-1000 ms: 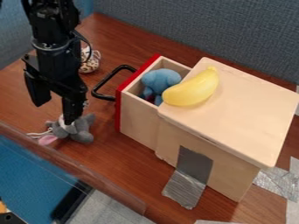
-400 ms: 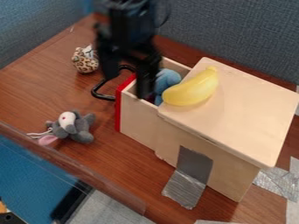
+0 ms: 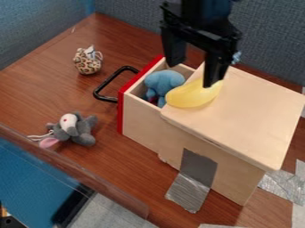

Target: Pick the yellow banana and put it on the lower left side of the table.

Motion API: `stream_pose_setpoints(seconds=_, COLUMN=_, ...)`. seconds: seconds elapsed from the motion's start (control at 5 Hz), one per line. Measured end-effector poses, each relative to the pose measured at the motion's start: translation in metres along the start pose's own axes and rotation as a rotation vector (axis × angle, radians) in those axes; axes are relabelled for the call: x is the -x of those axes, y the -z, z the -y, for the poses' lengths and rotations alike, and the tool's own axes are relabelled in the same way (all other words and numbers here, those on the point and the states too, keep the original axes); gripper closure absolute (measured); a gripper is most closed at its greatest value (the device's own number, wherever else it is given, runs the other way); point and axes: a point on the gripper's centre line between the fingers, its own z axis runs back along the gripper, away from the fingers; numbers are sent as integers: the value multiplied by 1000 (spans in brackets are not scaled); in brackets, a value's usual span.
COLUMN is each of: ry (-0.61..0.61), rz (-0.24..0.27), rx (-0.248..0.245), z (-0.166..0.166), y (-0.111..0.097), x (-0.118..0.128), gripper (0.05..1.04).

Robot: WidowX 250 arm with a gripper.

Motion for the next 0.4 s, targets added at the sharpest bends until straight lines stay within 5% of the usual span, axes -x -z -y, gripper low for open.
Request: stream_pose_setpoints(seconds=0.4, ry=0, rz=-89, rx=-107, z=-9, y=56, x=-17, gripper=82)
